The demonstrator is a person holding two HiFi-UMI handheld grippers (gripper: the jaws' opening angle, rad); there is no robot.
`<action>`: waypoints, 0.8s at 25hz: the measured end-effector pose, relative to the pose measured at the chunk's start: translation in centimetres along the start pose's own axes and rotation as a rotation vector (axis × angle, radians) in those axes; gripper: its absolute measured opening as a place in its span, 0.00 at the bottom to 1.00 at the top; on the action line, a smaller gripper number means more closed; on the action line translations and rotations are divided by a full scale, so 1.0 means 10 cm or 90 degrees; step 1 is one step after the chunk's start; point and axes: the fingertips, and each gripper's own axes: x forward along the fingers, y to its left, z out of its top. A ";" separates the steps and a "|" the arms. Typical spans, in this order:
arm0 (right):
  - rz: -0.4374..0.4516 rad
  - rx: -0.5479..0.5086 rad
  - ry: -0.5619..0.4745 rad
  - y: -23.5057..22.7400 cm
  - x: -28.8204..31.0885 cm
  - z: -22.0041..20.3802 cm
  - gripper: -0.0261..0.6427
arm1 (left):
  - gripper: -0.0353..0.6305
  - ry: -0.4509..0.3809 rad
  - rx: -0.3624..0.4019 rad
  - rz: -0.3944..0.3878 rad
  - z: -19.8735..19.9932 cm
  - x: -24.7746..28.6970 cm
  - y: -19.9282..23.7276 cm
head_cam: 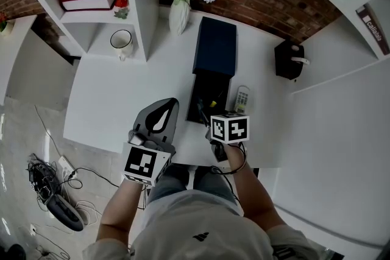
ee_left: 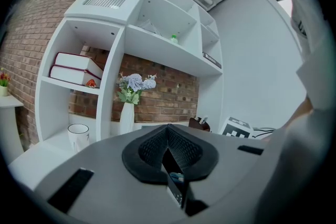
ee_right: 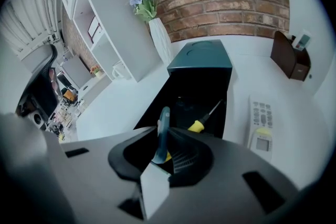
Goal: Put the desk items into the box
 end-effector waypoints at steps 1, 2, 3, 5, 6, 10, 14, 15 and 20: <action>0.000 0.001 -0.001 0.00 0.00 0.00 0.14 | 0.07 0.000 0.000 0.000 0.00 0.00 0.00; -0.001 0.001 -0.004 0.00 0.00 0.00 0.14 | 0.07 0.000 -0.001 0.000 -0.01 0.00 -0.01; -0.002 0.001 -0.006 0.00 0.00 0.00 0.14 | 0.07 0.001 0.000 0.000 -0.01 0.00 -0.01; -0.004 0.000 -0.009 -0.01 -0.01 0.00 0.14 | 0.07 0.002 0.001 0.000 -0.02 0.01 -0.01; -0.005 0.000 -0.011 -0.01 -0.01 0.01 0.14 | 0.07 0.002 0.000 0.000 -0.02 0.01 -0.02; -0.002 -0.001 -0.021 -0.02 -0.03 0.02 0.14 | 0.07 0.002 0.000 0.001 -0.02 0.01 -0.04; 0.002 0.004 -0.029 -0.02 -0.06 0.05 0.14 | 0.07 0.002 -0.001 0.002 -0.02 0.01 -0.06; 0.004 0.003 -0.030 -0.02 -0.07 0.06 0.14 | 0.07 0.002 -0.001 0.003 -0.02 0.01 -0.06; 0.019 0.003 -0.053 0.03 -0.15 0.13 0.10 | 0.07 0.001 0.002 0.004 -0.01 0.03 -0.10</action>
